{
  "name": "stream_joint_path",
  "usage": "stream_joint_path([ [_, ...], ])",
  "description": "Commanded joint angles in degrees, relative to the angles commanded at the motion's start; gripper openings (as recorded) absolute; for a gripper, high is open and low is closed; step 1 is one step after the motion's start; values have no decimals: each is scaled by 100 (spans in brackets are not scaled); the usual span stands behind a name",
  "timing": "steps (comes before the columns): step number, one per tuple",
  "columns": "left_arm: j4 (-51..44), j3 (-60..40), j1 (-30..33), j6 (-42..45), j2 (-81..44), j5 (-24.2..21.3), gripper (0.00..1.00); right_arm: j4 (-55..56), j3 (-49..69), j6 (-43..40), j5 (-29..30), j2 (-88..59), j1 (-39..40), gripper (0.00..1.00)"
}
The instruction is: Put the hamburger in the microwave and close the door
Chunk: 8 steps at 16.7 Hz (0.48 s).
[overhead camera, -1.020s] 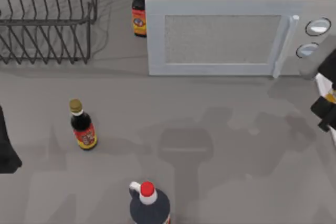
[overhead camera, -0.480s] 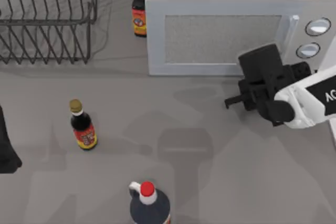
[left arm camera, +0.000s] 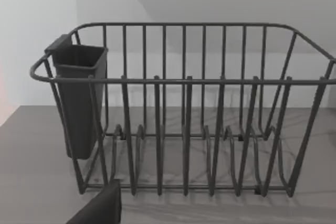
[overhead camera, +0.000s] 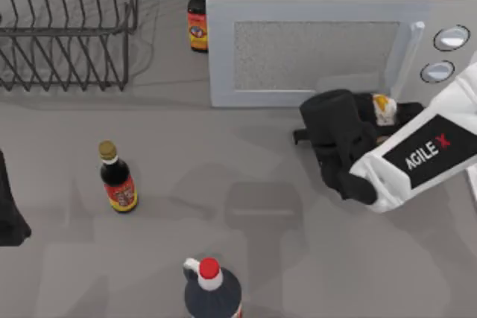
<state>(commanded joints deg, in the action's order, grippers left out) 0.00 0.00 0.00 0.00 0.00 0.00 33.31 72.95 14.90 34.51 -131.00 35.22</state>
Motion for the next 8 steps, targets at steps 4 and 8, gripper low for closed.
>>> stream_joint_path([
  [4, 0, 0, 0, 0, 0, 0, 100, 0, 0, 0, 0, 0, 0, 0],
  [8, 0, 0, 0, 0, 0, 0, 100, 0, 0, 0, 0, 0, 0, 30],
])
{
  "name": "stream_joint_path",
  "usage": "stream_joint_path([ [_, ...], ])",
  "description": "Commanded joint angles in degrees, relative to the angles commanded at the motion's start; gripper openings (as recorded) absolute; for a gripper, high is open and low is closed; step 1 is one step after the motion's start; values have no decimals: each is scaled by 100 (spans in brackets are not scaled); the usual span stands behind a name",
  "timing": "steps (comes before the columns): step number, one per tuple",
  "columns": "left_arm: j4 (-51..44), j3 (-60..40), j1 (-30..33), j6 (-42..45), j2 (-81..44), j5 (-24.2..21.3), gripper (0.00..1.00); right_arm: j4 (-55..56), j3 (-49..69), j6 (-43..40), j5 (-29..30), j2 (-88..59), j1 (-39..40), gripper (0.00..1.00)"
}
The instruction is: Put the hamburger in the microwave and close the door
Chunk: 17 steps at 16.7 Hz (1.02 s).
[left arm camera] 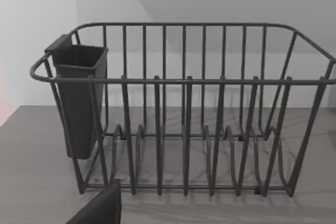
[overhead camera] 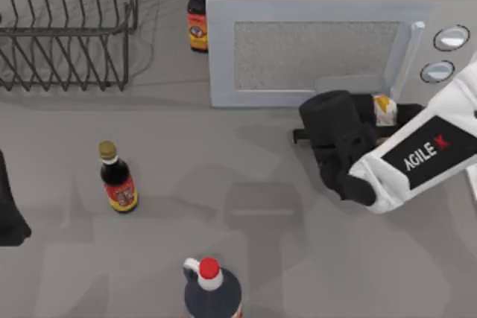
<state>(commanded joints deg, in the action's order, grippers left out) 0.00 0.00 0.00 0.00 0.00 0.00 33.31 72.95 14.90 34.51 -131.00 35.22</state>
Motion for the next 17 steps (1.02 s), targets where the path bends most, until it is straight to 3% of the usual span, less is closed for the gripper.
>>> stream_joint_path([
  [9, 0, 0, 0, 0, 0, 0, 100, 0, 0, 0, 0, 0, 0, 98],
  [17, 0, 0, 0, 0, 0, 0, 100, 0, 0, 0, 0, 0, 0, 100],
])
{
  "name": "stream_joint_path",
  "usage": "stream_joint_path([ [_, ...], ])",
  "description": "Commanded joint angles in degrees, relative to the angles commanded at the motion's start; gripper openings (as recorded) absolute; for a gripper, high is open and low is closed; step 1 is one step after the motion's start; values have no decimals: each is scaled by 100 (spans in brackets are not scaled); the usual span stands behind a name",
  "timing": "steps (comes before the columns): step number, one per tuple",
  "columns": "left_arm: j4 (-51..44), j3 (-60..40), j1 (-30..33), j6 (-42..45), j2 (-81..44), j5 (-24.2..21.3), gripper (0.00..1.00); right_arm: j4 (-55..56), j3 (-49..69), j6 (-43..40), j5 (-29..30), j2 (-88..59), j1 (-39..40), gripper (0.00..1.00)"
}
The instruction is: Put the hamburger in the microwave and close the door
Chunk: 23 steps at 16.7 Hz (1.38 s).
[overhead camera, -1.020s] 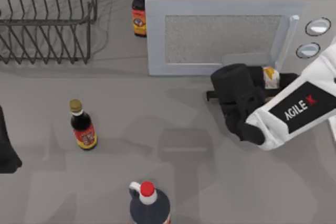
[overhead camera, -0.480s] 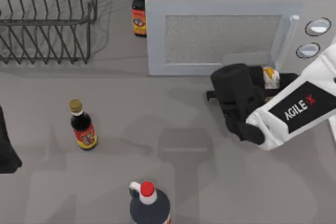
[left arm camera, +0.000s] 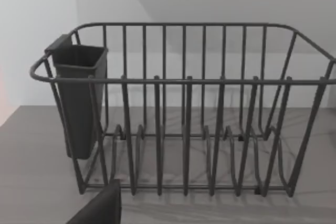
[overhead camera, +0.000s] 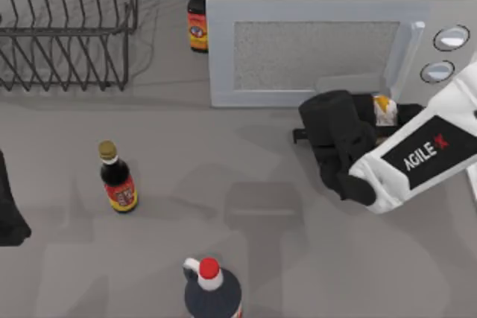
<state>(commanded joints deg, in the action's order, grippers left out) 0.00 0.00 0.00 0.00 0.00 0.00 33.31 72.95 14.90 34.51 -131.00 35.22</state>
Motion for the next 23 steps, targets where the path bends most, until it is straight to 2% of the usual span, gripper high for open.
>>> stream_joint_path([
  [1, 0, 0, 0, 0, 0, 0, 100, 0, 0, 0, 0, 0, 0, 100],
  [14, 0, 0, 0, 0, 0, 0, 2, 0, 0, 0, 0, 0, 0, 100],
  [23, 0, 0, 0, 0, 0, 0, 0, 0, 0, 0, 0, 0, 0, 100],
])
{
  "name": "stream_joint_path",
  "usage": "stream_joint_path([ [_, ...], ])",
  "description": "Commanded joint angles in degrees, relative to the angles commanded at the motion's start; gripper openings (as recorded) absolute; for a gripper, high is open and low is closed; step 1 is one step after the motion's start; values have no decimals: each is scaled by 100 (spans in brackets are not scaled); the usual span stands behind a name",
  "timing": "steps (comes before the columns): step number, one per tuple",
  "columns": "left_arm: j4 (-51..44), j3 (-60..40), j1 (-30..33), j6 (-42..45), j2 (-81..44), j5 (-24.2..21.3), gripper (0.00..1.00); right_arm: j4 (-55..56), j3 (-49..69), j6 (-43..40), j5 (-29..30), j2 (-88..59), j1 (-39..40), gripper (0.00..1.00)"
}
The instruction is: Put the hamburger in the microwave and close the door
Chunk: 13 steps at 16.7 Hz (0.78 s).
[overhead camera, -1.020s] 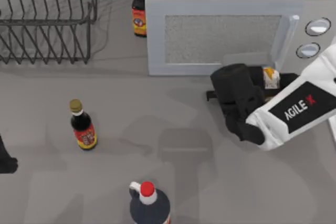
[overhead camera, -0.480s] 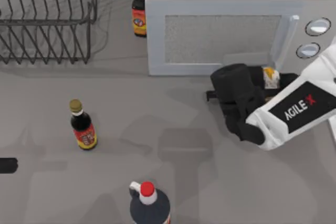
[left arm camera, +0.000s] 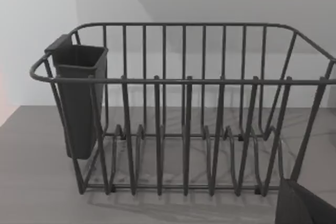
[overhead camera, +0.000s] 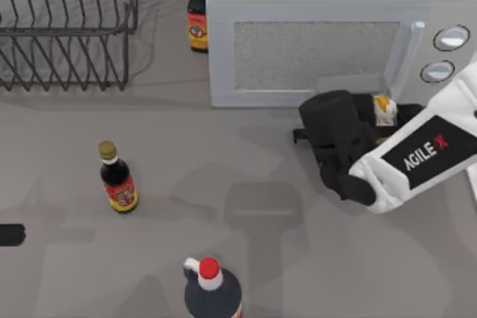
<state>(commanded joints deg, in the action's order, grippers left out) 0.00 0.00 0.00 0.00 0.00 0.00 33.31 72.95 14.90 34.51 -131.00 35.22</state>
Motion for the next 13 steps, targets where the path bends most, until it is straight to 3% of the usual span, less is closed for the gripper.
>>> stream_joint_path([
  [3, 5, -36, -165, -3, -18, -161, 0, 0, 0, 0, 0, 0, 0, 100],
  [13, -23, -220, -1330, 6, -205, -1351, 0, 0, 0, 0, 0, 0, 0, 100],
])
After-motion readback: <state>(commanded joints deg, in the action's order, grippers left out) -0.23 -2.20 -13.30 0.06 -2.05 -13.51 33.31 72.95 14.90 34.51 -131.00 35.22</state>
